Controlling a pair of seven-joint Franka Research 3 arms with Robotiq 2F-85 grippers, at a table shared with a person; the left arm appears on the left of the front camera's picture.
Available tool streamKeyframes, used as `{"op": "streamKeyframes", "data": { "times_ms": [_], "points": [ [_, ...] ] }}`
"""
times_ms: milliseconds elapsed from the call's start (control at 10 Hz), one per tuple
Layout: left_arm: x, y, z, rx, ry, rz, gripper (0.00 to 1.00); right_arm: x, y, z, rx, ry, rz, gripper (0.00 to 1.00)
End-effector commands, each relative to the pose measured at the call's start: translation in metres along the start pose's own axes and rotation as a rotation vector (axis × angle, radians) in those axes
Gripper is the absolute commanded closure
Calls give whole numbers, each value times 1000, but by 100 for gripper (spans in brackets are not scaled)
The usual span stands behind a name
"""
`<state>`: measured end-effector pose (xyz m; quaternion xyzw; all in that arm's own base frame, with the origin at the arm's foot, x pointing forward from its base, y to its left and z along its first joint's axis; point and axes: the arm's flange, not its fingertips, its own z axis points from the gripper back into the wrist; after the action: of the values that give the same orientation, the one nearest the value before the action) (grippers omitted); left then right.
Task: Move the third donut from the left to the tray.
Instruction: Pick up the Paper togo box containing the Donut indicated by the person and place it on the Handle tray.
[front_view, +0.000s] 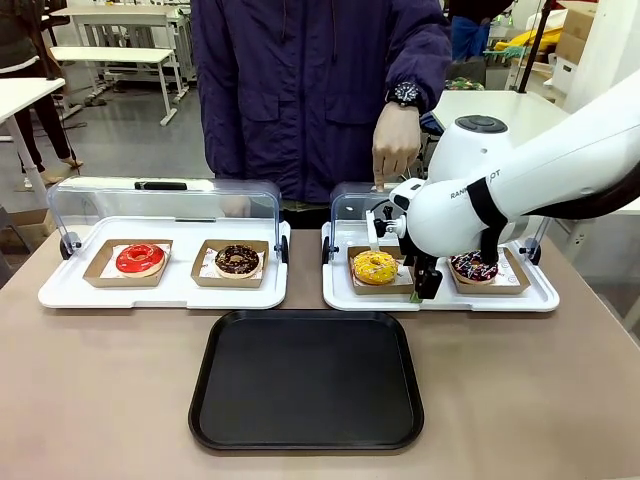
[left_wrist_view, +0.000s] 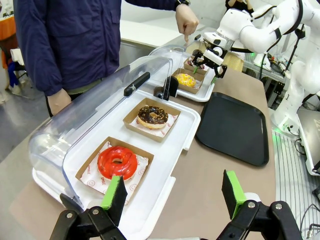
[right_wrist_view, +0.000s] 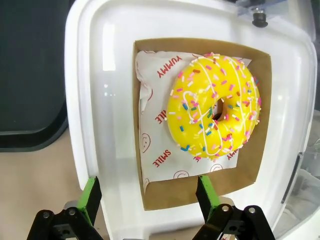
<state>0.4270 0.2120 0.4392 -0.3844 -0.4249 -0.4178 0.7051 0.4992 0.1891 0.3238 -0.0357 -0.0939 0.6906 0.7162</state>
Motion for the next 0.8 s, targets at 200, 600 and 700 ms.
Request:
{"op": "streamKeyframes", "data": {
  "times_ms": [200, 600, 700],
  "points": [
    [3, -2, 0, -3, 7, 8, 0, -1, -7, -10, -18, 9, 26, 0],
    [3, -2, 0, -3, 7, 8, 0, -3, -6, -13, -11, 16, 29, 11],
    [3, -2, 0, -3, 7, 8, 0, -3, -6, -13, -10, 14, 25, 58]
  ]
}}
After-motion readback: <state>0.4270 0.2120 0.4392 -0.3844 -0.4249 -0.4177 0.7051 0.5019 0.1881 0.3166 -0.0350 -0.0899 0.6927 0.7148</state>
